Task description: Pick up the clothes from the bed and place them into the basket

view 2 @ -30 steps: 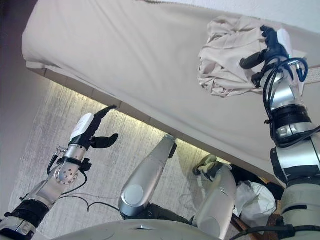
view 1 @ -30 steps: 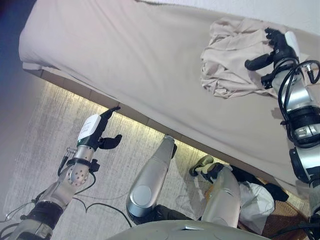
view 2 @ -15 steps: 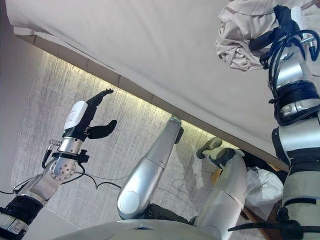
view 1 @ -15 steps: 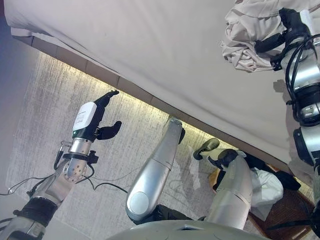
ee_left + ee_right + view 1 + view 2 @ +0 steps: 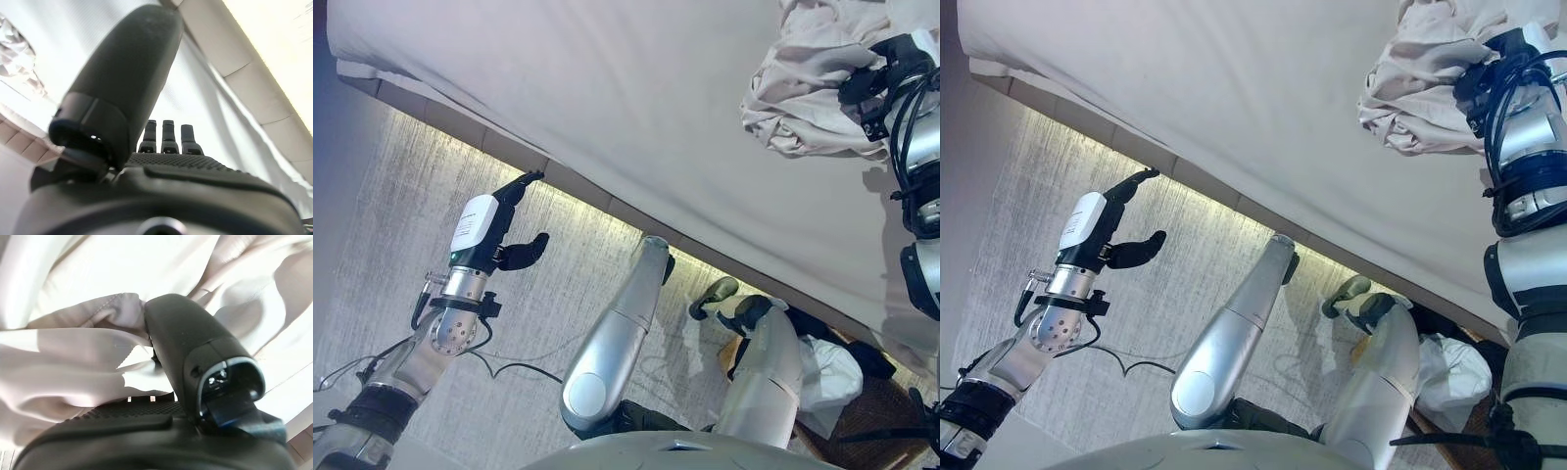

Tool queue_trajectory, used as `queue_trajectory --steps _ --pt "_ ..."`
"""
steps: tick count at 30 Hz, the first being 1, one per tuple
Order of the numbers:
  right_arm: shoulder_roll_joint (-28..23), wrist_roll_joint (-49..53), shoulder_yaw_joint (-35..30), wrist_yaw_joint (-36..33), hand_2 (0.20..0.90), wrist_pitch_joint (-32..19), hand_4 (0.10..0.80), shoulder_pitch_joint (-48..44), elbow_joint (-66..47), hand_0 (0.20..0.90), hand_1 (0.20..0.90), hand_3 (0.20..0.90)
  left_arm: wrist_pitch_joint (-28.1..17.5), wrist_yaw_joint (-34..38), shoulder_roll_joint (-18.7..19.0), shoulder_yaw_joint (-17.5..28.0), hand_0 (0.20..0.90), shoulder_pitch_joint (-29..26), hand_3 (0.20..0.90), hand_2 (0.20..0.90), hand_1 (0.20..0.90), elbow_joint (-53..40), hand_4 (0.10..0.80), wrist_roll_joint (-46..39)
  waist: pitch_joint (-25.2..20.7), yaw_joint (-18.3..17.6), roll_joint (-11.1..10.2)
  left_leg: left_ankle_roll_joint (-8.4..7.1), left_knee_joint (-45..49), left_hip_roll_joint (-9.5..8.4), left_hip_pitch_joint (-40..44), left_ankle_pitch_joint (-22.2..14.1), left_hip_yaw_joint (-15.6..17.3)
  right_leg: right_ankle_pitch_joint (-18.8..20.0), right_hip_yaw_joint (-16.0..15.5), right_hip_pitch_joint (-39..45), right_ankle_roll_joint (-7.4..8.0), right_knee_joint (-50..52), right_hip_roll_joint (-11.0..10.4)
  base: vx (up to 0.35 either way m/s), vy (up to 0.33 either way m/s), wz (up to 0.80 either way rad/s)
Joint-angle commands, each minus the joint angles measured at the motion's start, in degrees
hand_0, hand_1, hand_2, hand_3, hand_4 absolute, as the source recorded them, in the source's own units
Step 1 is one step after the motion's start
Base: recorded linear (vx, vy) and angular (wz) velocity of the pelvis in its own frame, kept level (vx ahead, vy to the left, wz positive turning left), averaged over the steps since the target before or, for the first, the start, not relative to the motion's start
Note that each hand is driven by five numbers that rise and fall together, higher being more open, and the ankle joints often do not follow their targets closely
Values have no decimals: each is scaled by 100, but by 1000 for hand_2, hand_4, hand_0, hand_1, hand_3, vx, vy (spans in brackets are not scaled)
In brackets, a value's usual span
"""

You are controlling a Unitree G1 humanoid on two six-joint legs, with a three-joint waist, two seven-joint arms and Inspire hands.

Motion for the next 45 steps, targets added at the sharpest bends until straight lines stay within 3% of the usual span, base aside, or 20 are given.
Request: queue_trajectory --steps 1,8,9,10,11,17,22,30,45 --pt "-433 -106 -37 -203 300 -467 100 1 -182 300 300 200 -417 173 248 679 900 186 900 900 900 -326 800 -205 -259 86 -93 426 -297 -236 806 -501 428 245 -316 835 -80 -358 683 71 -7 -8" --pt "-688 -126 -238 141 300 -496 100 197 -382 300 300 200 -140 -413 130 693 900 183 900 900 900 -131 800 -128 -454 -35 -313 311 -1188 23 2140 -468 461 469 -326 2250 -38 -1502 815 79 7 -14" --pt "-734 -118 -250 191 300 -520 100 222 -418 300 300 200 -67 -458 106 676 900 182 900 900 900 -111 800 -132 -542 -60 -333 304 -1446 92 2249 -248 478 690 -393 2385 -78 -1804 840 83 24 -24" --pt "-748 -116 -246 206 300 -535 100 233 -439 300 300 200 -38 -481 96 671 900 185 900 900 900 -99 800 -135 -578 -77 -369 283 -1433 100 2347 -414 467 573 -310 2481 -15 -1829 865 -26 52 -32" --pt "-847 -32 -274 192 300 -613 100 270 -545 300 300 200 55 -566 71 642 900 169 900 900 900 -70 800 -173 -729 -139 -415 273 -1799 196 2540 -181 507 813 -342 2698 -34 -2255 911 46 39 -35" --pt "-1259 277 -649 208 300 -965 100 671 -1092 300 300 200 339 -761 -145 520 900 201 900 900 900 87 800 -177 -1317 -507 -636 226 -2721 350 3467 -65 679 1100 -63 3555 128 -3516 1154 57 68 -35" --pt "-1713 510 -1086 163 300 -1221 100 1191 -1655 300 300 200 590 -740 -255 419 900 163 900 900 900 341 800 -203 -1939 -1066 -830 209 -3491 473 4266 64 1103 1431 280 4111 328 -4477 1360 67 47 -34" --pt "-2416 835 -1464 189 300 -1459 100 1322 -2018 300 300 200 465 -648 -157 200 900 -114 900 900 900 948 800 -392 -2498 -1785 -856 160 -4393 664 5001 250 1592 1791 849 4356 562 -5105 1503 3 34 -44" --pt "-3374 1111 -2698 221 300 -1412 100 2435 -2683 300 300 200 426 -770 -262 47 900 -749 900 900 900 1708 800 -477 -2922 -2692 -914 188 -5300 717 5479 363 2095 2364 1766 4282 867 -5878 1710 -30 1 -38"
